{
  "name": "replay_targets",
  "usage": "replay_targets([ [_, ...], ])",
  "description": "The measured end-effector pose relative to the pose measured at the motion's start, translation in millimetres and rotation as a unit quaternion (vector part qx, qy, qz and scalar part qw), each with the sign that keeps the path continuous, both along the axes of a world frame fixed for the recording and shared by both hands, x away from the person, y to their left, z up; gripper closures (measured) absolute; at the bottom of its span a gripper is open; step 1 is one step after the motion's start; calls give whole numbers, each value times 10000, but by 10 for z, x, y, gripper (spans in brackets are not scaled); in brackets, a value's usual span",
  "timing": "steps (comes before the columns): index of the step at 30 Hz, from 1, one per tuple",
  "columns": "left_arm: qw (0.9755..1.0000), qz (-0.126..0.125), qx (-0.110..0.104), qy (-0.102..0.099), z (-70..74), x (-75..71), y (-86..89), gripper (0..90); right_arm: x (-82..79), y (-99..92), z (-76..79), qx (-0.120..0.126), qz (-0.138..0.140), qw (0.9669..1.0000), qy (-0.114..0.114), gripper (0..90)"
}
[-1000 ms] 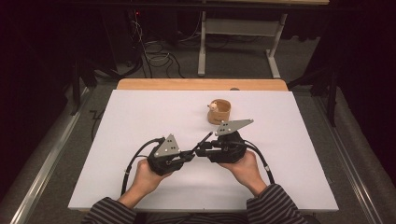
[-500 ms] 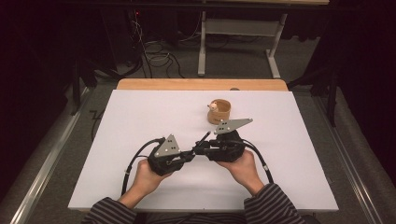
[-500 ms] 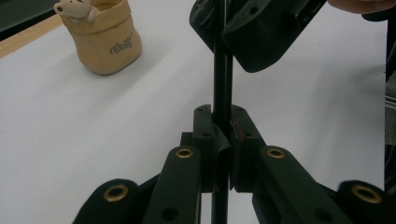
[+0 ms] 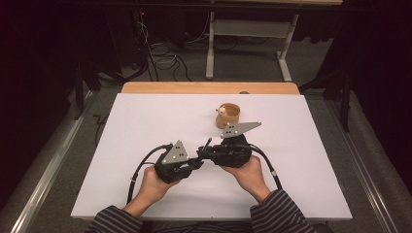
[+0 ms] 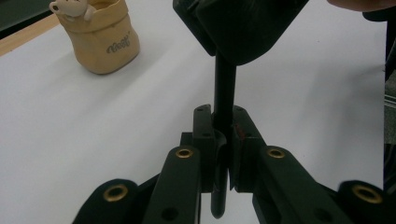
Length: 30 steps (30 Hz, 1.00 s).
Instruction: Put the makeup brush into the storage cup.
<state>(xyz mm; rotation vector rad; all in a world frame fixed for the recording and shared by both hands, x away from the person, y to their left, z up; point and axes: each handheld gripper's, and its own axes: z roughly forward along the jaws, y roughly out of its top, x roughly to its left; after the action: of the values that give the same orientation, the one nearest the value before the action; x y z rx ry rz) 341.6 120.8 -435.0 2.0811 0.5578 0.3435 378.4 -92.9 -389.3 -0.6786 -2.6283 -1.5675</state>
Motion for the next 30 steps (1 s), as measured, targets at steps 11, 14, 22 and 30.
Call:
replay_targets([
  [11,9999,-8,15,-124,-6,-12,-2,814,15,16,4,111,55,9999,115,849],
  [14,9998,24,40,-173,-7,-18,-4,770,16,15,6,75,49,9999,121,851],
  [22,9997,120,22,-213,-7,-19,-1,616,21,-1,11,-22,18,10000,95,853],
  [30,9995,219,29,-225,10,-17,27,471,26,-26,21,-75,-24,10000,57,853],
])
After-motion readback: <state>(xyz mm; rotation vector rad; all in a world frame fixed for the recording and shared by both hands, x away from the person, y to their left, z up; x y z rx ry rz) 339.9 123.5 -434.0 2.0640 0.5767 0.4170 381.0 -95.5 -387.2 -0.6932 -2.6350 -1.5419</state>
